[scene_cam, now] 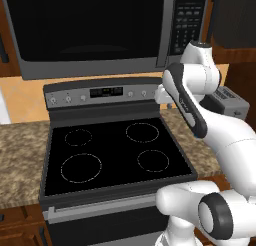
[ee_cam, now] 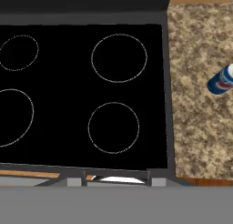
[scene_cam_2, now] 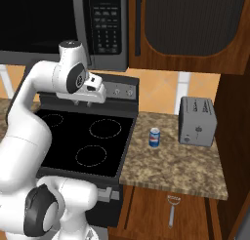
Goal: Pick the peeler from the drawer and place it on the counter.
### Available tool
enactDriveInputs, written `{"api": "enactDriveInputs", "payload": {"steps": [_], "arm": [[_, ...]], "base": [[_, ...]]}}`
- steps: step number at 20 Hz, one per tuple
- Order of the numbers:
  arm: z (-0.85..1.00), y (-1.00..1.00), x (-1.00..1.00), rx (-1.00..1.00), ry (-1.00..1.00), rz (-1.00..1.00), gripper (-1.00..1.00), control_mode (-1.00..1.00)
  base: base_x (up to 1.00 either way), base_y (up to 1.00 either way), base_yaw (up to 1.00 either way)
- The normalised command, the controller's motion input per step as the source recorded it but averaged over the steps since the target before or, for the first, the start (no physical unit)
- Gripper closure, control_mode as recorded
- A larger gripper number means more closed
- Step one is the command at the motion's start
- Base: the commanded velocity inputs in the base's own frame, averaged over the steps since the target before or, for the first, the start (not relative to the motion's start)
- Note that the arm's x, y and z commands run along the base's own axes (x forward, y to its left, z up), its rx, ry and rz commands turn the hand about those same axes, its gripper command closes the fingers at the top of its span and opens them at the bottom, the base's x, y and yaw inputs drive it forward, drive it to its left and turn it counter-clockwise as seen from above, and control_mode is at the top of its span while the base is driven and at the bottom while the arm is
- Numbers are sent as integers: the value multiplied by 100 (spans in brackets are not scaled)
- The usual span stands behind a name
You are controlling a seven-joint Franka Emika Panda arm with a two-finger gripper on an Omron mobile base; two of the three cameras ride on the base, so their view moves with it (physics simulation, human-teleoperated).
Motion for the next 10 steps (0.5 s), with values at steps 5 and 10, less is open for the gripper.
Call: {"api": "enactDriveInputs", "payload": {"steps": [5,10], "arm": [[-1,-52,-17,0,-5,-1,-100,-100],[-8,-99,-21,0,0,-2,-100,-100]], "base": [[0,0,0],[0,0,0]]}}
